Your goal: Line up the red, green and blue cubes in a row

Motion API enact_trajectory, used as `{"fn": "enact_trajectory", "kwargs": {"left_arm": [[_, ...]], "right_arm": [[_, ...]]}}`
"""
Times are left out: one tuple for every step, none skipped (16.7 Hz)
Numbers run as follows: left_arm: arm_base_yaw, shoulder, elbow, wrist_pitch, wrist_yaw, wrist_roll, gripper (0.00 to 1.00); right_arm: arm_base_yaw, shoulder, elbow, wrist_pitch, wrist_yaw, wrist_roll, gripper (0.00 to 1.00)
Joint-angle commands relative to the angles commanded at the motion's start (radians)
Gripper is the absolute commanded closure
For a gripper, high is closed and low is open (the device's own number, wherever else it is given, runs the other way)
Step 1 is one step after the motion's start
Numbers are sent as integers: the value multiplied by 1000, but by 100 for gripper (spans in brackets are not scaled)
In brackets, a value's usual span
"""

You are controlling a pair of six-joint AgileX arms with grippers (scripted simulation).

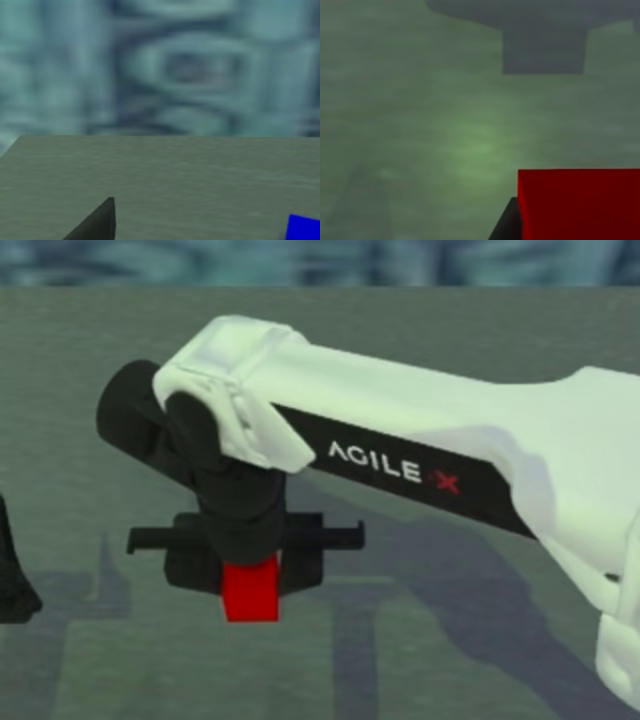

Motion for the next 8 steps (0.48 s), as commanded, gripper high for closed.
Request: {"fn": "enact_trajectory", "kwargs": {"left_arm": [[0, 0, 0, 0, 0, 0, 0], [0, 0, 0, 0, 0, 0, 0], [0, 0, 0, 0, 0, 0, 0], [0, 0, 0, 0, 0, 0, 0], [0, 0, 0, 0, 0, 0, 0], [0, 0, 0, 0, 0, 0, 0], [0, 0, 0, 0, 0, 0, 0], [0, 0, 0, 0, 0, 0, 0]], "right_arm": [[1, 2, -12, 14, 0, -1, 100], [2, 5, -31, 38, 1, -1, 100], [2, 10, -55, 68, 1, 0, 100], [2, 18, -83, 103, 1, 1, 100], [3, 25, -113, 140, 1, 2, 100], [4, 33, -142, 176, 1, 2, 100], [5, 39, -167, 207, 1, 3, 100], [7, 44, -185, 229, 2, 4, 100]]}}
